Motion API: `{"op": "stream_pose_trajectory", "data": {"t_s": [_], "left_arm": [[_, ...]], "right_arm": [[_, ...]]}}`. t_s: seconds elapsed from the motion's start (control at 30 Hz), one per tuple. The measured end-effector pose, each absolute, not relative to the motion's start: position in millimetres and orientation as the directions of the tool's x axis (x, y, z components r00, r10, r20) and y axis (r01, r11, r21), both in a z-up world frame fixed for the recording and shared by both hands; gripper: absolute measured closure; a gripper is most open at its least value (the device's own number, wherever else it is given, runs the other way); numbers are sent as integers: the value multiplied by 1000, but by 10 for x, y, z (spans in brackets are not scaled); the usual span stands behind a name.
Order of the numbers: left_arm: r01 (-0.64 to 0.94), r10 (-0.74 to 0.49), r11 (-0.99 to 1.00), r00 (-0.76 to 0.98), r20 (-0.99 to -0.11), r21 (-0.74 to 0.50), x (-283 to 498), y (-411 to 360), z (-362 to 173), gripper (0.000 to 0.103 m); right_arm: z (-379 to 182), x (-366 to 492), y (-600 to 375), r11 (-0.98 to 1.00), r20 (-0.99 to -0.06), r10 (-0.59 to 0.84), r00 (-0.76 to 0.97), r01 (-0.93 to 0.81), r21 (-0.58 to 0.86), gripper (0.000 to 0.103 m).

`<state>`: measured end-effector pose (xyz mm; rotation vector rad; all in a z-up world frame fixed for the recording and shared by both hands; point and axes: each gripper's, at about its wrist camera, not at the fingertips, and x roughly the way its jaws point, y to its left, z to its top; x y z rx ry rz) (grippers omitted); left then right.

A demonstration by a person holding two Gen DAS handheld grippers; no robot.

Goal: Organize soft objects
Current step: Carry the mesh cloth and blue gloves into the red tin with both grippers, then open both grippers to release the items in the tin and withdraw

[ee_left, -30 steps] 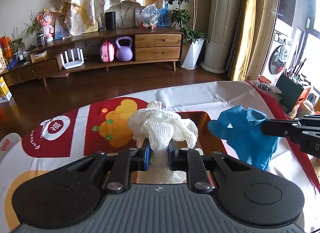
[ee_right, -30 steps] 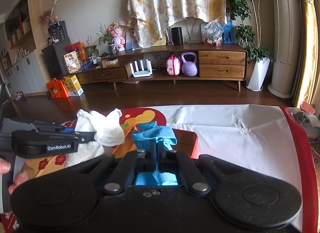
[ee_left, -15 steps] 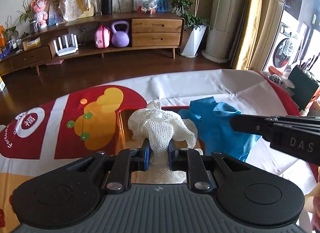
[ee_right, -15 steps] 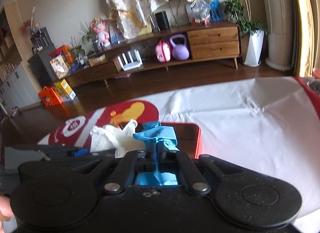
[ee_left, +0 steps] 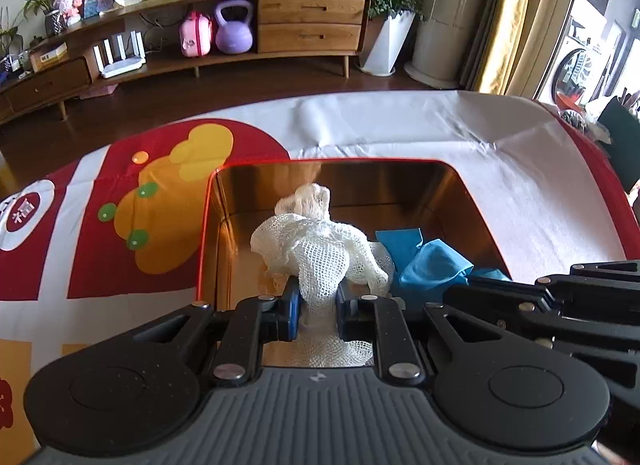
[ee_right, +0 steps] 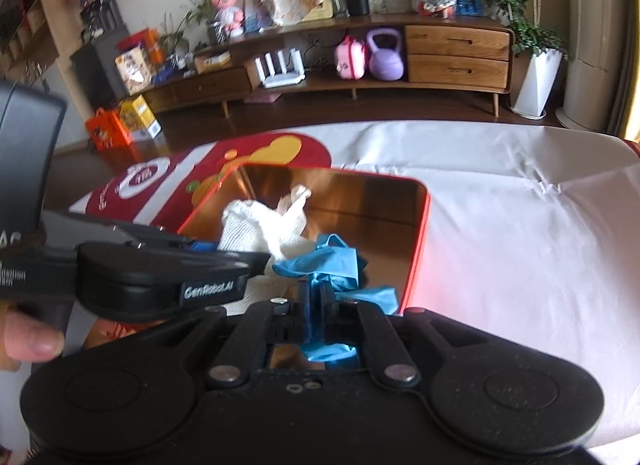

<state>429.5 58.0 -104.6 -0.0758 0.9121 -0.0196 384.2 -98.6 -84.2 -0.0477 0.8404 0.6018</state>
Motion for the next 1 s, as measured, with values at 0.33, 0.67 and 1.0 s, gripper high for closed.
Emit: {"op": "stream_pose_trajectory", "data": {"t_s": [0.33, 0.67, 1.0], "left_arm": [[6, -51, 998, 590, -806, -59, 4301, 554, -1168, 84], [5, -77, 996, 587, -806, -92, 4241, 545, -1139, 72], [-51, -53, 993, 617, -786, -107, 4122, 631, -950, 29]], "right_arm": [[-929, 3779, -964, 824, -728, 473, 497, -542, 166, 85], [-860, 3717, -1043, 822, -710, 492, 503, -538, 188, 67], [-648, 3582, -1230, 824, -683, 497, 536, -537, 179, 53]]}}
